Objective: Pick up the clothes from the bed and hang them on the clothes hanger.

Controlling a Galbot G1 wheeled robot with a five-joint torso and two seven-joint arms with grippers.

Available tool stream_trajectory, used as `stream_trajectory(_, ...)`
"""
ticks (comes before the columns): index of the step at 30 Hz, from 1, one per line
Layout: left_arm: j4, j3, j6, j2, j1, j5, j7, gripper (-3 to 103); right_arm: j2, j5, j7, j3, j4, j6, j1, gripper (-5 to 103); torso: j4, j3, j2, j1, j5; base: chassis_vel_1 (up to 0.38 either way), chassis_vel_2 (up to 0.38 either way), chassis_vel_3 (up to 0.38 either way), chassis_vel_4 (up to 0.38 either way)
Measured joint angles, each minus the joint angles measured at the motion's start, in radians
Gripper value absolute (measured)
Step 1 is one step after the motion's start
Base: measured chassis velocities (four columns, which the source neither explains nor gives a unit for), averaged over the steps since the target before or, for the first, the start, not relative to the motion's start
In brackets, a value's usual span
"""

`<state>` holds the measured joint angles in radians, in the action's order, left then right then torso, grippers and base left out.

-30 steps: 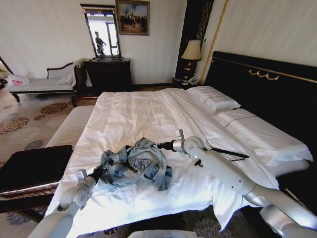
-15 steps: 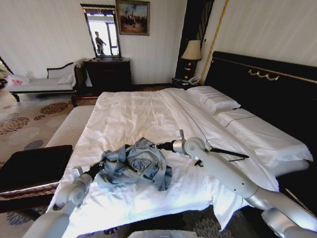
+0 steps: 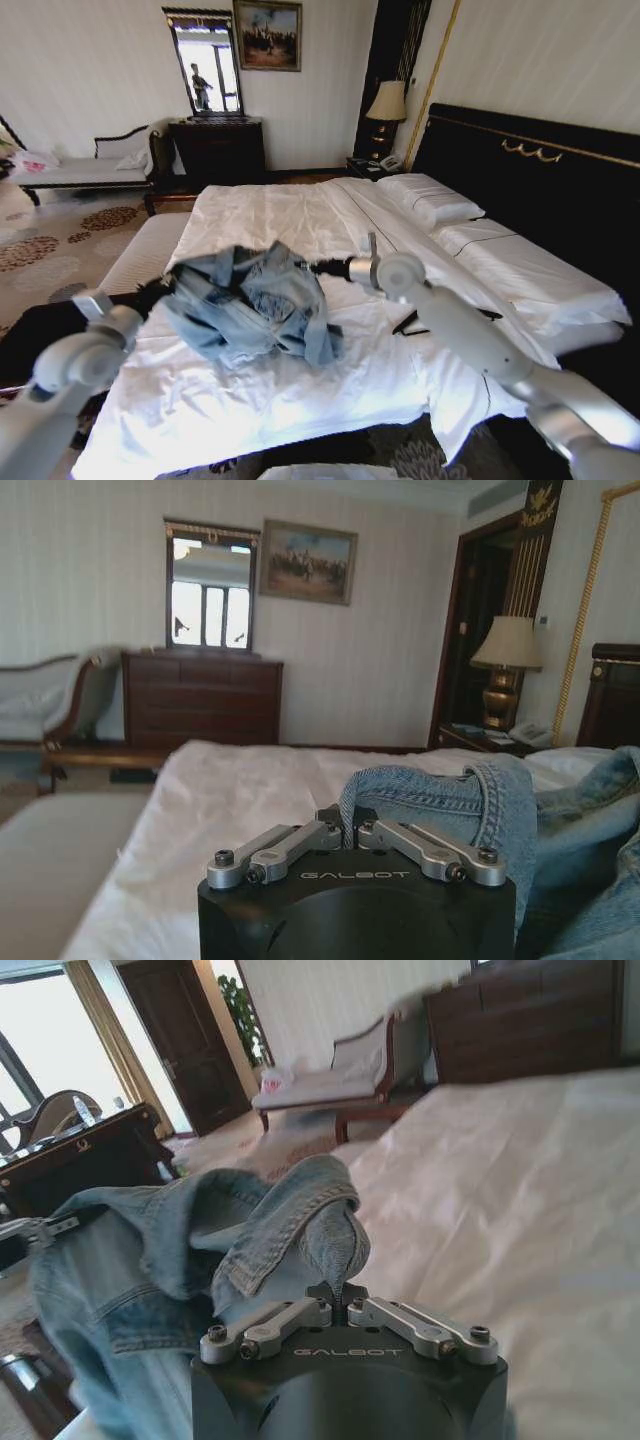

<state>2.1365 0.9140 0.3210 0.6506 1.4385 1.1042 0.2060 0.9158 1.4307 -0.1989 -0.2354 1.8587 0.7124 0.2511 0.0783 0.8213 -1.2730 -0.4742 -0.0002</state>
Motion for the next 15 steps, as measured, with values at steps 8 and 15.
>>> stream_trajectory(8, -0.052, 0.024, 0.008, -0.189, -0.146, 0.121, 0.031, 2, 0.061, 0.044, -0.042, -0.067, -0.097, -0.022, -0.211, 2, 0.0007, 0.000, 0.000, 0.000, 0.0000, 0.000, 0.000, 0.000, 0.000)
stream_trajectory(15, -0.109, 0.037, 0.009, -0.321, -0.234, 0.180, 0.032, 2, 0.180, 0.045, -0.065, -0.123, -0.227, -0.028, -0.351, 2, 0.0005, 0.000, 0.000, 0.000, -0.0001, 0.000, 0.000, 0.000, 0.000)
